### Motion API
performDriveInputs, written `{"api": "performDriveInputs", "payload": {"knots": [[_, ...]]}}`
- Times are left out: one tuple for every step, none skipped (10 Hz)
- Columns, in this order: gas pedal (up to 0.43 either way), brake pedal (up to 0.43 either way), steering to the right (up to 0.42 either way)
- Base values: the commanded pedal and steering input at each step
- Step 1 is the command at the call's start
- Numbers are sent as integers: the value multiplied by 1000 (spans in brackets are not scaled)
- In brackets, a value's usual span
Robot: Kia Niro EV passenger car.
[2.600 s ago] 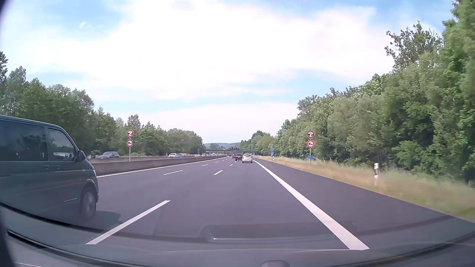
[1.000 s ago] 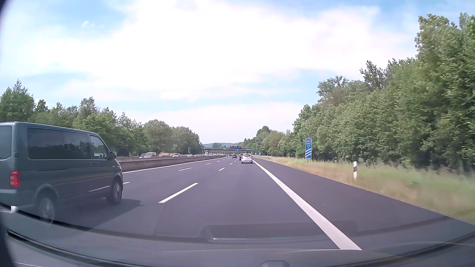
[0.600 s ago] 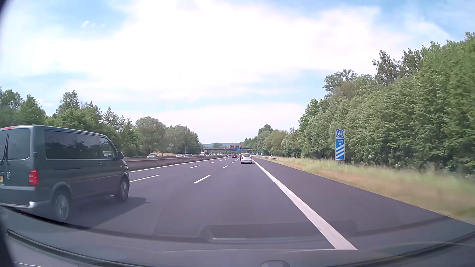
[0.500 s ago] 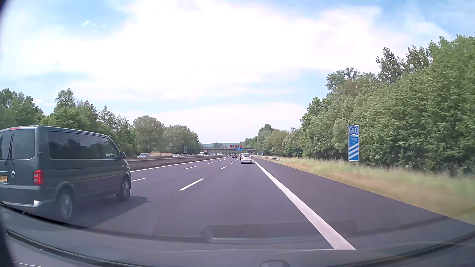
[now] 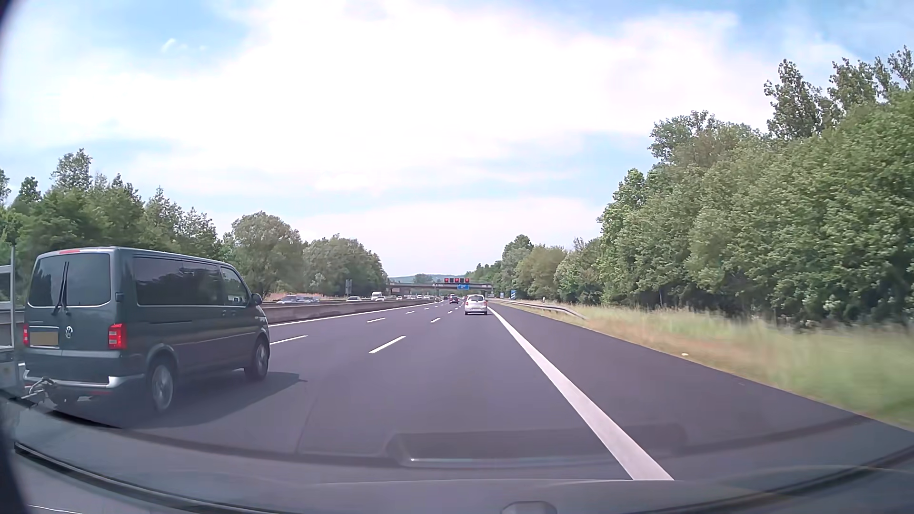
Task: Follow the waypoints while adhering to traffic rules and regulations
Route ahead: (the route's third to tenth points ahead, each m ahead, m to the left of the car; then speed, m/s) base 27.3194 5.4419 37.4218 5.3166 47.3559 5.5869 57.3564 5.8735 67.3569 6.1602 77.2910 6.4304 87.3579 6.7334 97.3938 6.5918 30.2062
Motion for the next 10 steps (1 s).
{"api": "performDriveInputs", "payload": {"knots": [[118,0,-1],[118,0,-1],[118,0,-1],[110,0,-1],[110,0,-1],[98,0,-2],[98,0,-2],[87,0,-2],[79,0,-3],[67,0,-3]]}}
